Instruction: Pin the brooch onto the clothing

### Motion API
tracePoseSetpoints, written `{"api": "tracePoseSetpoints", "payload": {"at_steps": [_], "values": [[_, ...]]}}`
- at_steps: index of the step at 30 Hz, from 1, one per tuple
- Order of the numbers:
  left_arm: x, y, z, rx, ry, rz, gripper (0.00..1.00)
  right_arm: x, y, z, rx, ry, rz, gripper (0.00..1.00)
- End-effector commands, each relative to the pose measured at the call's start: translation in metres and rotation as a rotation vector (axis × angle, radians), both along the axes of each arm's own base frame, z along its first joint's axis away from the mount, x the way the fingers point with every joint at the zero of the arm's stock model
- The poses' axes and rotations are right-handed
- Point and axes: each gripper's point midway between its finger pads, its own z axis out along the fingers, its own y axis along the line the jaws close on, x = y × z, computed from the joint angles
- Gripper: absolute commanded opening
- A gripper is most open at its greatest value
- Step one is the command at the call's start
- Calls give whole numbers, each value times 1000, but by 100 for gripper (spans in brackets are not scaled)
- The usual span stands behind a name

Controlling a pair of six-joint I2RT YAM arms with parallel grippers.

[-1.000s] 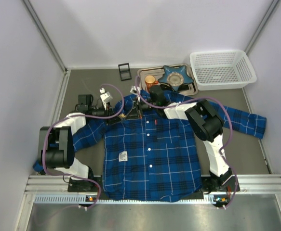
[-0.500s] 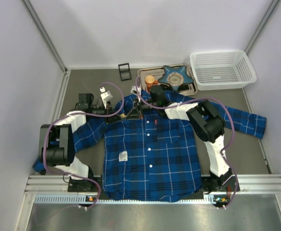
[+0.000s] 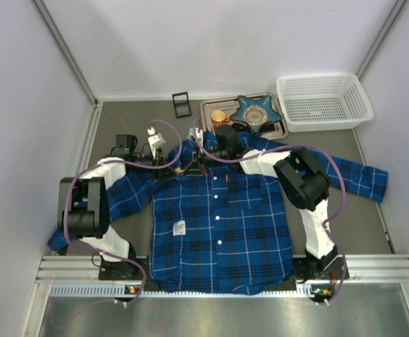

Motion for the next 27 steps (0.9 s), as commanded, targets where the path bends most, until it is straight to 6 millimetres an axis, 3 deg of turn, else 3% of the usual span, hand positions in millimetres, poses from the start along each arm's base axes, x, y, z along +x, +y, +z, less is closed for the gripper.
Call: {"api": "tracePoseSetpoints", "payload": {"at_steps": [1,27], "values": [[6,-4,5,5,-41,-26,13,-14,13,53,94,-211,81,0],[-2,-17,-3,34,-34,-72,15,-23,22,64,97,-256,87,0]]}}
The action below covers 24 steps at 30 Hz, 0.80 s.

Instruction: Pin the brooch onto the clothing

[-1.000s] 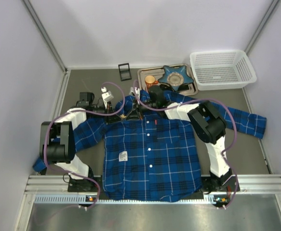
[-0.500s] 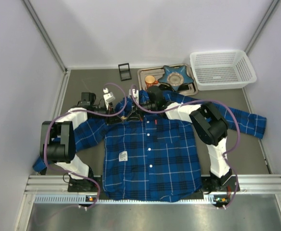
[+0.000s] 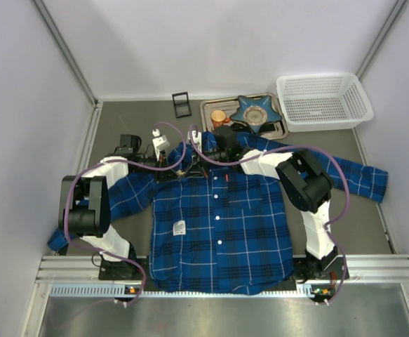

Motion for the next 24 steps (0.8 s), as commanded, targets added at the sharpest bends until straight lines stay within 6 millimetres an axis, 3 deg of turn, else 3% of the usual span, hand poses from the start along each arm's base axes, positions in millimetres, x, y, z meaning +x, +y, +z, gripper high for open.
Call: {"api": "tracePoseSetpoints", "payload": {"at_steps": [1,11,19,24], "values": [[4,-10,8,-16,-40,-44,17,-19,25,72,159,-154,95,0],[-1,-10,6,-13,-45,-67,23,-21,26,73,166,-121,105,0],[-2,-8,2,0,-42,-78,19,-20,27,72,166,-116,104,0],[-5,-9,4,-14,-38,-96,22,-20,27,73,168,-114,104,0]]}}
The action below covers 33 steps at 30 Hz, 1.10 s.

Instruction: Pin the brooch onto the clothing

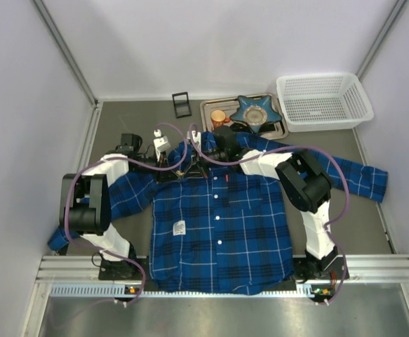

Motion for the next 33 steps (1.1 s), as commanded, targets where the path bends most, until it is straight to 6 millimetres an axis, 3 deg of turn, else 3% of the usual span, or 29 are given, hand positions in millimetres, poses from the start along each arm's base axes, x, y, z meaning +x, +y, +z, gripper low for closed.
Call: {"api": "tracePoseSetpoints", "payload": {"at_steps": [1,17,25,33], "values": [[-3,-10,6,-34,-32,-67,23,-16,25,71,169,-149,104,0],[-3,-8,5,-31,-34,-77,18,-22,25,72,179,-203,137,0],[-4,-6,7,-37,-33,-71,45,-21,27,68,170,-204,130,0],[4,15,24,-67,-61,-17,61,-19,25,67,165,-218,127,0]]}}
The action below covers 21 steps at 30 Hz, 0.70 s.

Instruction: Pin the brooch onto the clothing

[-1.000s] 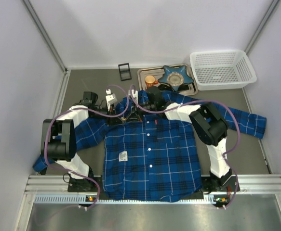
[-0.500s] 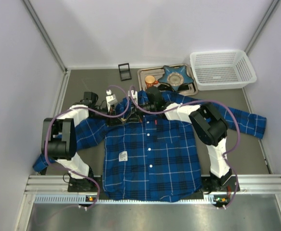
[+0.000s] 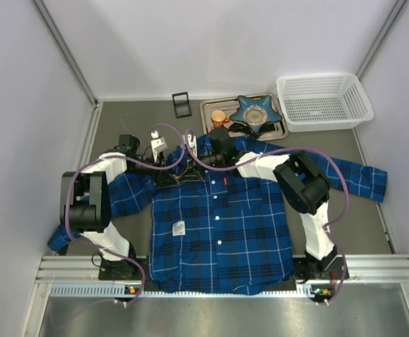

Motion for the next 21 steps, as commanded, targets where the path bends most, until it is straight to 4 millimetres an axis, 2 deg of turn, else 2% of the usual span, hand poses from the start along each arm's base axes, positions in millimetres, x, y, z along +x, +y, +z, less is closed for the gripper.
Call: {"api": "tracePoseSetpoints", "payload": {"at_steps": [1,2,3,5,9,21], "values": [[10,11,27,-48,-104,-3,62,-3,11,61,134,-154,58,0],[12,13,32,-47,-125,-8,65,-3,11,60,132,-158,60,0],[2,13,31,-47,-82,-16,66,-1,11,60,131,-160,54,0],[1,17,34,-38,-134,-47,68,1,9,58,126,-163,48,0],[-8,25,36,-39,-141,-60,68,9,6,57,121,-178,28,0],[1,41,41,37,-238,-6,65,15,0,59,135,-327,20,0]]}}
